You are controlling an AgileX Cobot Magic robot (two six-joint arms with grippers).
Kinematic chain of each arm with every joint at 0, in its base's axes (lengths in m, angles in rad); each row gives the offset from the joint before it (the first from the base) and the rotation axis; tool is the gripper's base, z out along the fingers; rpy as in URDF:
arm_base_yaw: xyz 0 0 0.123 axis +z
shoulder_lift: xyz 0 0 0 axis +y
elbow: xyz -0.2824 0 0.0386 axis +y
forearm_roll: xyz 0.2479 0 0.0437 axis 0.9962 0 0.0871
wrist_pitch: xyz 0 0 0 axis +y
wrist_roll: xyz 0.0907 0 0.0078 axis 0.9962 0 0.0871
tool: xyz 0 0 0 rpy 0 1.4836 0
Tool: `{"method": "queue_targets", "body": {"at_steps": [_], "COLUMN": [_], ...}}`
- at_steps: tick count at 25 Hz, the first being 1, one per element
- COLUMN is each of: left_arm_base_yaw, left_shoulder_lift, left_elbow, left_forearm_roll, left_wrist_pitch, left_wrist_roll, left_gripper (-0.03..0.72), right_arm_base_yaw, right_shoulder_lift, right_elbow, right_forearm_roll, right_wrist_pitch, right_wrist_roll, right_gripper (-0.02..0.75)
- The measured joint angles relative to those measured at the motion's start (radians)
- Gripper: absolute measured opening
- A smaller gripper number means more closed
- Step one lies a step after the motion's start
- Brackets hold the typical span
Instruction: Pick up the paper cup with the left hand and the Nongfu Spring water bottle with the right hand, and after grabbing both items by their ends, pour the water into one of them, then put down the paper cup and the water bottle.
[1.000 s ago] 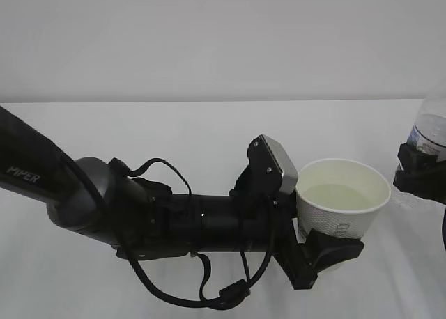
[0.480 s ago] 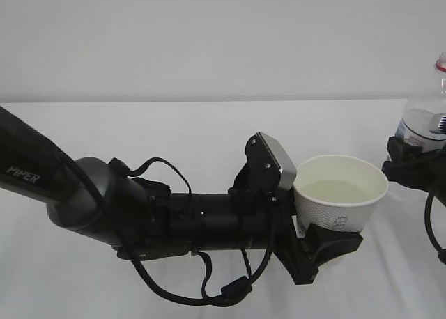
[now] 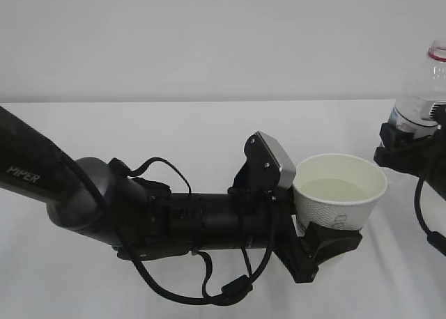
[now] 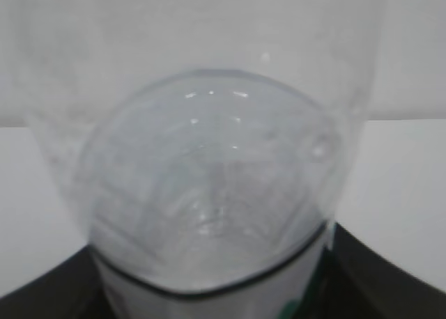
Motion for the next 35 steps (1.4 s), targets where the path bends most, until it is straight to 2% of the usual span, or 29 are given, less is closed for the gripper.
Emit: {"method": "queue_targets", "body": {"at_steps": [35], "left_arm_base_yaw": [0.0], "left_shoulder_lift": [0.0], "left_elbow": [0.0], "left_forearm_roll": [-0.002], "left_wrist_pitch": [0.006], "left_wrist_roll": [0.0], "left_gripper": [0.519], "right_arm_base_yaw": [0.0], "right_shoulder_lift": [0.023], "right_elbow": [0.028], "right_forearm_roll": [-0.126], "right_wrist_pitch": [0.0], "right_wrist_roll": [0.0], "right_gripper": [0.452]}}
